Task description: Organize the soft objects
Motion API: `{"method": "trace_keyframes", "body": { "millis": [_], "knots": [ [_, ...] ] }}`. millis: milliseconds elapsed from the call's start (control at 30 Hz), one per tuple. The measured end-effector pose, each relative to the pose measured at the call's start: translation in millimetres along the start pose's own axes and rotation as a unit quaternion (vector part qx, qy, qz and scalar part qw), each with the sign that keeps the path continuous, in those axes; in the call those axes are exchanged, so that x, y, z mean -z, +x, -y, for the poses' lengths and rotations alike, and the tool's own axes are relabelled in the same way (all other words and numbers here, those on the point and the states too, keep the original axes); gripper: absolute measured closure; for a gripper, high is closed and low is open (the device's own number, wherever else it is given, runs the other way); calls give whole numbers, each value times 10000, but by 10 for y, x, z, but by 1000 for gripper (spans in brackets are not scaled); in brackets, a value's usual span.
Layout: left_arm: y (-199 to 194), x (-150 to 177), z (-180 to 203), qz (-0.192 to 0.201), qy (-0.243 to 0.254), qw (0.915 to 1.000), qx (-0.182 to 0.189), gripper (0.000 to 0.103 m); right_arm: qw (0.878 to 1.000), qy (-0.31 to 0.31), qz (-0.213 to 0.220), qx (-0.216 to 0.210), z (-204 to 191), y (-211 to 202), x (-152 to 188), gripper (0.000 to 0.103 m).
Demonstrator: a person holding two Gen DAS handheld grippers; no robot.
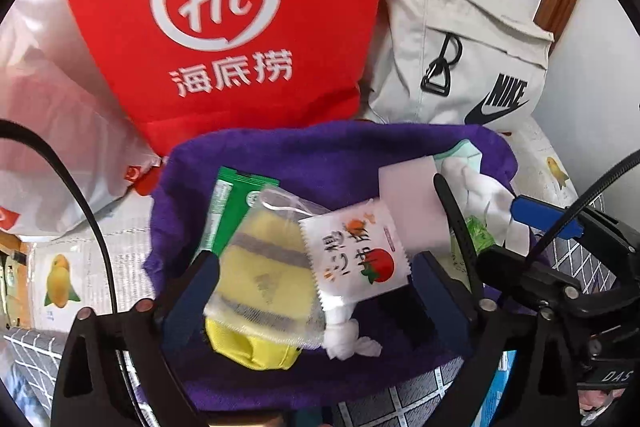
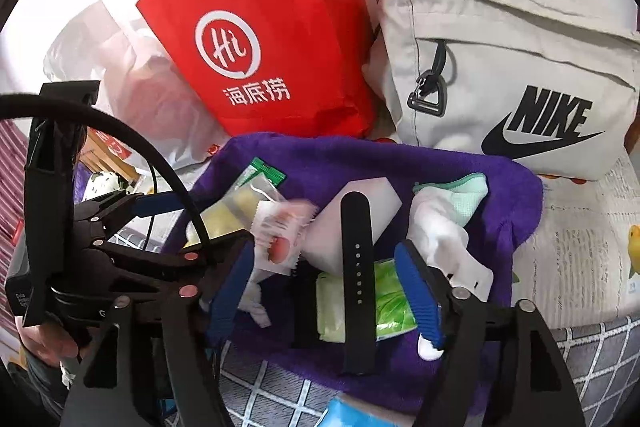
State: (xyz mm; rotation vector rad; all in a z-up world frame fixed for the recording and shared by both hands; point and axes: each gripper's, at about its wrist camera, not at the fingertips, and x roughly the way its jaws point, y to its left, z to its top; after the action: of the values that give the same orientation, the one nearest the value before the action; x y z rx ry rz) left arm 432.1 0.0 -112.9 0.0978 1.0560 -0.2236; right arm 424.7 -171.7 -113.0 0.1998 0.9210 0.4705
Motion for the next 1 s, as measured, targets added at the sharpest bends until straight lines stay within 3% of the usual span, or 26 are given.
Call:
{"method": "trace_keyframes", "body": {
  "millis": [467, 767, 1000],
  "knots": [
    [-616, 225, -55, 331, -174, 9992, -162, 0, 9983, -91, 442, 364, -333, -631, 112, 1],
    [-1192, 572, -85, 670, -301, 9969, -300, 0, 9953, -83, 778, 564, -583, -1230, 447, 0],
    [-1726, 1044, 25, 998, -309, 9942, -260, 0, 9924, -55, 981, 743, -778, -1699, 864, 0]
  ]
}}
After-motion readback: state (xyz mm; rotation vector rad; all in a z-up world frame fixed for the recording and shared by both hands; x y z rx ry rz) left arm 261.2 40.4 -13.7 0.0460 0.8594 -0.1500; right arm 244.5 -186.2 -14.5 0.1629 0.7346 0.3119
